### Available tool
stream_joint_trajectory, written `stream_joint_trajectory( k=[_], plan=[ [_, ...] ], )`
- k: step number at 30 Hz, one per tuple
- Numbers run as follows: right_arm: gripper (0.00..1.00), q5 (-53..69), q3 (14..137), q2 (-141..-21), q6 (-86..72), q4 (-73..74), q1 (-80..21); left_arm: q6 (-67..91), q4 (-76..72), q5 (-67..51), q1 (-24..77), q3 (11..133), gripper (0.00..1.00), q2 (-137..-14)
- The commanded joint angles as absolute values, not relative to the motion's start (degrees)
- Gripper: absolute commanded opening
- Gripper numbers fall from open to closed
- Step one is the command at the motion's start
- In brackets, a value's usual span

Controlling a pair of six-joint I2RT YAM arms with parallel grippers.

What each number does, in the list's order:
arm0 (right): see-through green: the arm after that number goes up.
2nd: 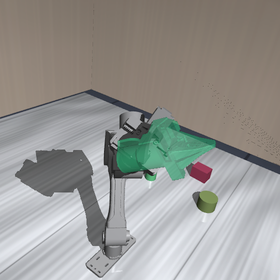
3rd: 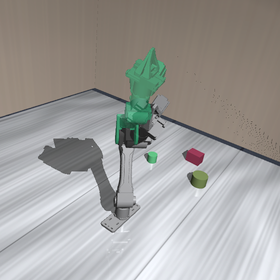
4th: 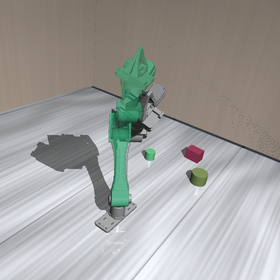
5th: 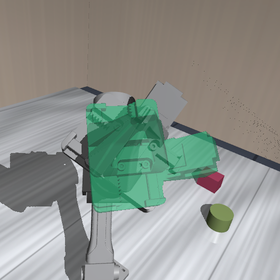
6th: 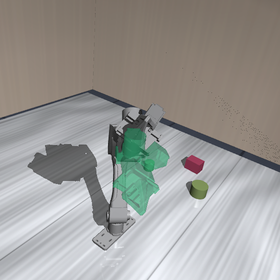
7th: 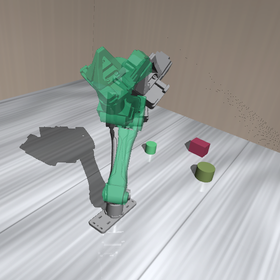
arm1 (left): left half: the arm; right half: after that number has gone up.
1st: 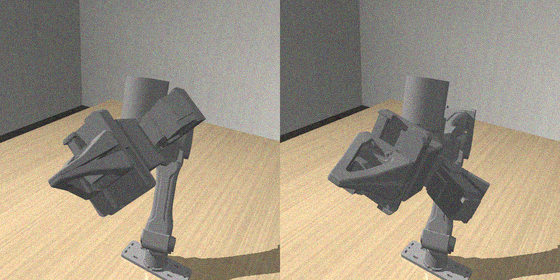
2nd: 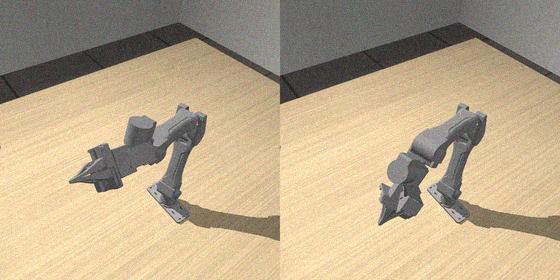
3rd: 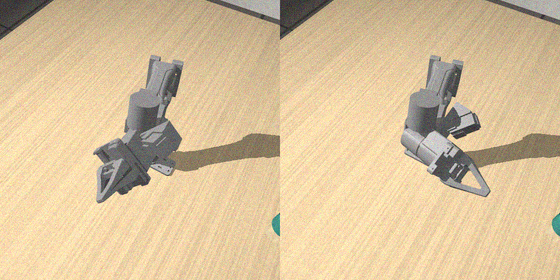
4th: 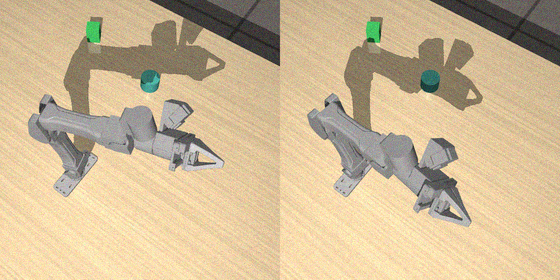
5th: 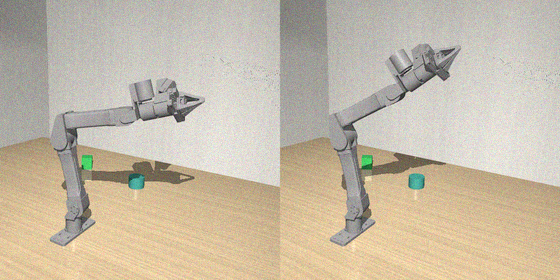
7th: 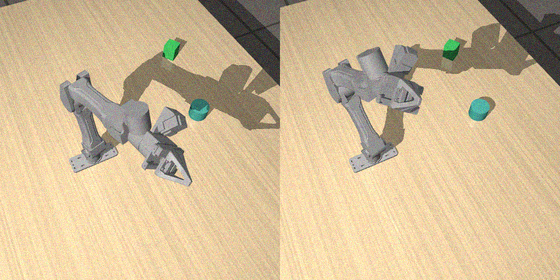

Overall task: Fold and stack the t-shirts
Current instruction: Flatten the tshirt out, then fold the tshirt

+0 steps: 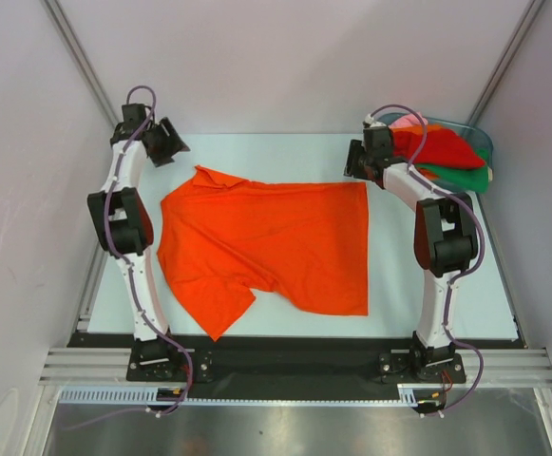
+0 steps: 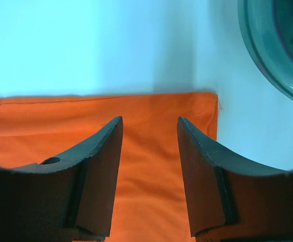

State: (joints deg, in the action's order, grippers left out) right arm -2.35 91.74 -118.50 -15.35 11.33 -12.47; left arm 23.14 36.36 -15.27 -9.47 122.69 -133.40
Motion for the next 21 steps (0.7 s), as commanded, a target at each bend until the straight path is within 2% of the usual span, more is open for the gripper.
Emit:
stream_joint_trajectory(
  k=[1, 5, 10, 13, 19, 21],
  plan=[
    [0.53, -2.2, 94.4, -118.7, -14.5, 11.0, -11.8, 31.7, 31.3, -23.5, -8.8, 127.2, 0.68, -139.5],
    [0.53, -1.5, 94.0, -119.1, -14.2, 10.4, -11.0, 38.8, 22.0, -23.6, -7.8, 122.4, 0.74, -139.9],
    [0.53, -0.9, 92.3, -118.8, -14.2, 9.0, -9.7, 41.1, 21.8, -18.8, -6.4, 122.8, 0.75, -141.5],
    [0.53, -0.6, 92.1, -118.8, -14.2, 8.6, -9.4, 42.1, 21.9, -17.8, -5.9, 122.5, 0.72, -142.4],
    [0.53, -0.5, 92.3, -118.8, -13.7, 8.0, -9.4, 43.9, 22.1, -19.2, -5.9, 123.7, 0.59, -145.1],
    [0.53, -0.5, 92.5, -118.9, -13.5, 8.0, -9.4, 43.8, 23.4, -18.1, -5.9, 123.7, 0.59, -145.2]
  ],
)
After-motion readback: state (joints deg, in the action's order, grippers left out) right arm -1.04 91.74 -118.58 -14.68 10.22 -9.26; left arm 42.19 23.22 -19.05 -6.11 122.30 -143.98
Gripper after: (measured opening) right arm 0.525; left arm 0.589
